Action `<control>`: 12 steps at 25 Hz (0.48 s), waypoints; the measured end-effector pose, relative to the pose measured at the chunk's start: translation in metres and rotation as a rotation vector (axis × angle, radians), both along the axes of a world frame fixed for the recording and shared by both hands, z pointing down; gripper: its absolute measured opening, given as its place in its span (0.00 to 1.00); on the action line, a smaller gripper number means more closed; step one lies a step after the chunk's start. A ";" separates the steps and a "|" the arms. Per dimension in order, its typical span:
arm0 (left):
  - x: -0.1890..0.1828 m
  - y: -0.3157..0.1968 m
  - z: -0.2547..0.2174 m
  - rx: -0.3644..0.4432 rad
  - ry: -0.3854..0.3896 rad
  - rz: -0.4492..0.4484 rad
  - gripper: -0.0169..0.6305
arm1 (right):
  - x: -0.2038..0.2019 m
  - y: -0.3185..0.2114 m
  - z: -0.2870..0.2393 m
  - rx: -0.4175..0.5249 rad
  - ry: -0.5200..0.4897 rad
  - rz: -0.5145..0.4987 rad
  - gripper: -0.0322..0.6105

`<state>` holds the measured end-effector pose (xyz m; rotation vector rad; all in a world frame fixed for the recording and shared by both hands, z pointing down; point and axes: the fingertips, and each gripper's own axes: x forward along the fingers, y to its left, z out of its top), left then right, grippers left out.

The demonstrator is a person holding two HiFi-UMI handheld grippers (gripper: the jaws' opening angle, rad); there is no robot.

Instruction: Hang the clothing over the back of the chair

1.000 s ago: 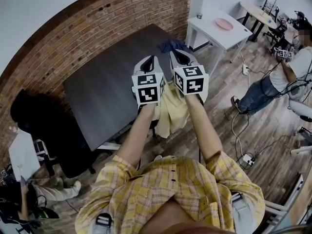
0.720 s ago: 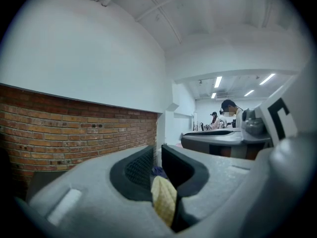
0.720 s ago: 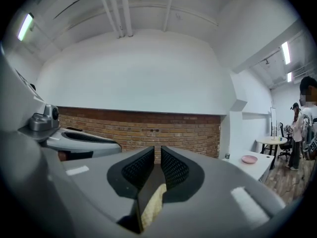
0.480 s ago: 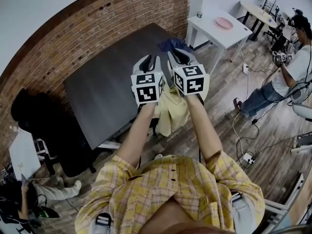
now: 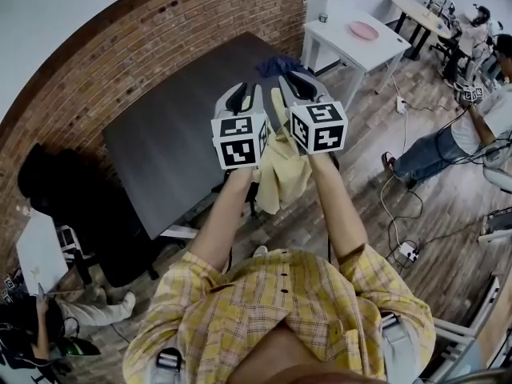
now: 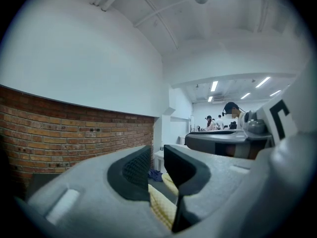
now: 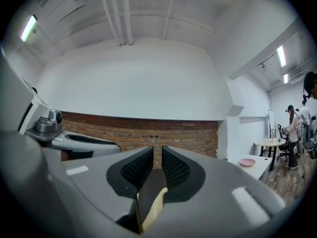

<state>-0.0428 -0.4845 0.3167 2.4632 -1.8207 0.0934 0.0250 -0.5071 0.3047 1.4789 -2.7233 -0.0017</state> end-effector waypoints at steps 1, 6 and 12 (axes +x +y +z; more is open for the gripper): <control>0.001 0.003 -0.001 0.000 0.001 0.005 0.15 | 0.001 0.003 -0.001 0.003 -0.001 0.001 0.12; 0.006 0.017 -0.009 0.011 0.000 0.016 0.15 | 0.005 0.018 -0.009 0.017 0.005 0.006 0.11; 0.015 0.043 -0.013 0.027 -0.006 0.020 0.09 | 0.013 0.047 -0.014 0.030 -0.001 0.009 0.09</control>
